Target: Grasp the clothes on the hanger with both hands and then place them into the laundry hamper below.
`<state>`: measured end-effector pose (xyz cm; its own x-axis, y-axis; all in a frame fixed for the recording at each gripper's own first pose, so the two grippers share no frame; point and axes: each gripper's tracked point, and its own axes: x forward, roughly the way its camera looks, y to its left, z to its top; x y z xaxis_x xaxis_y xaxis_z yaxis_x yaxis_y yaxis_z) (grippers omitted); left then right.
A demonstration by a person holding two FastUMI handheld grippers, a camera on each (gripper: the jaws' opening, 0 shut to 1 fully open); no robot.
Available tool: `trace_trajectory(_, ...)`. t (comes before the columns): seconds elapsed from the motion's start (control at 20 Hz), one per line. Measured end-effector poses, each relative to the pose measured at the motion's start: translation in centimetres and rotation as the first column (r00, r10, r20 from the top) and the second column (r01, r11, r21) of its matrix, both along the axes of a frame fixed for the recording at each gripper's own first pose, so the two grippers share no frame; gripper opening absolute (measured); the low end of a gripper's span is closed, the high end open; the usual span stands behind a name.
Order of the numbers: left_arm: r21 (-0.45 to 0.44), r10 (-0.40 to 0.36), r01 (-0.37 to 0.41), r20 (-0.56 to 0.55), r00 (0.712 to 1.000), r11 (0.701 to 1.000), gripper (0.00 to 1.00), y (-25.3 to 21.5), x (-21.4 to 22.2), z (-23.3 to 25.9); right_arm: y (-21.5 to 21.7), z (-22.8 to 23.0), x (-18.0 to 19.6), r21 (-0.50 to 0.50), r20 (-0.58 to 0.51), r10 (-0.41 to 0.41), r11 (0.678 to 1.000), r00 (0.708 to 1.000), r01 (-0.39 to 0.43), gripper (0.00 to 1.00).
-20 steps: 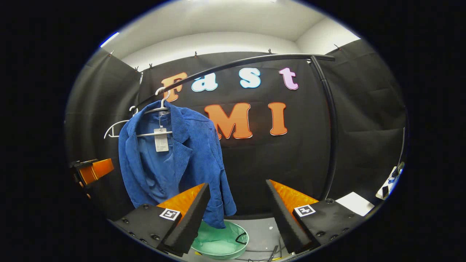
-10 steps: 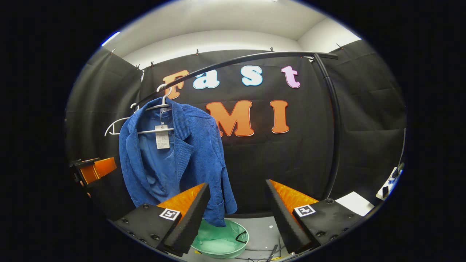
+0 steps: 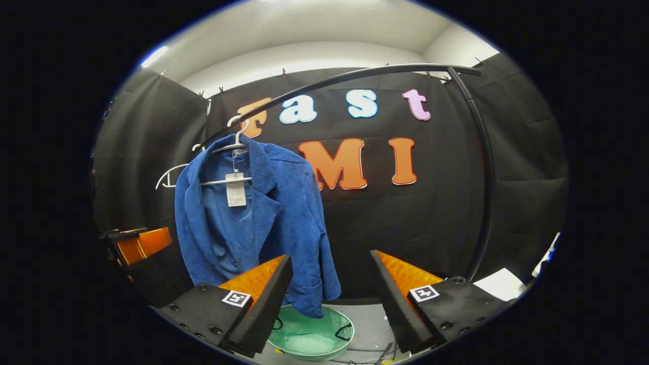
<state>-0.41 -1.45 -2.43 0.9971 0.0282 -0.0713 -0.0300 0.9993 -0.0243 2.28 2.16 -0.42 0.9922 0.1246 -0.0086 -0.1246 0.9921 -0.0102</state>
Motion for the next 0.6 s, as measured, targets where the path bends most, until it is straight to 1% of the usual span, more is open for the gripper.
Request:
trace_trajectory(0.1,-0.002,-0.002,0.002,-0.005,1.0,1.0,0.97,0.0,0.1,-0.1,1.3,0.7,0.9,-0.015,0.015,0.032,0.999,0.999,-0.032,0.98)
trace_trajectory(0.2,0.014,-0.012,0.012,-0.005,1.0,1.0,0.98,0.3,0.4,0.0,2.7,1.0,1.8,-0.024,0.023,0.064,0.998,0.998,-0.064,1.0)
trace_trajectory(0.25,0.021,-0.014,0.015,-0.004,1.0,1.0,0.98,0.6,0.7,0.1,3.3,1.1,2.1,-0.028,0.024,0.073,0.997,0.997,-0.073,0.98)
trace_trajectory(0.3,0.023,-0.017,0.017,-0.003,1.0,1.0,0.93,1.0,1.0,0.1,3.9,1.1,2.6,-0.028,0.021,0.077,0.997,0.997,-0.076,0.98)
trace_trajectory(0.35,0.018,-0.018,0.018,-0.002,1.0,1.0,0.95,1.3,1.3,0.0,4.1,0.9,3.0,-0.023,0.016,0.078,0.997,0.997,-0.078,0.98)
trace_trajectory(0.4,0.009,-0.018,0.018,-0.004,1.0,1.0,0.95,1.6,1.8,0.0,4.4,0.9,3.4,-0.012,0.01,0.08,0.997,0.997,-0.08,0.98)
trace_trajectory(0.45,-0.003,-0.02,0.02,-0.008,1.0,1.0,0.93,1.9,2.1,-0.1,4.9,1.1,4.0,-0.003,0.01,0.08,0.997,0.997,-0.08,0.98)
trace_trajectory(0.55,-0.015,-0.041,0.041,-0.011,0.999,0.999,0.93,2.1,2.9,-0.2,5.6,1.4,4.8,-0.017,0.019,0.082,0.997,0.996,-0.082,0.98)
trace_trajectory(0.6,-0.01,-0.052,0.052,-0.006,0.999,0.999,0.95,2.3,3.4,-0.1,6.1,1.7,5.3,-0.032,0.025,0.082,0.996,0.996,-0.081,0.98)
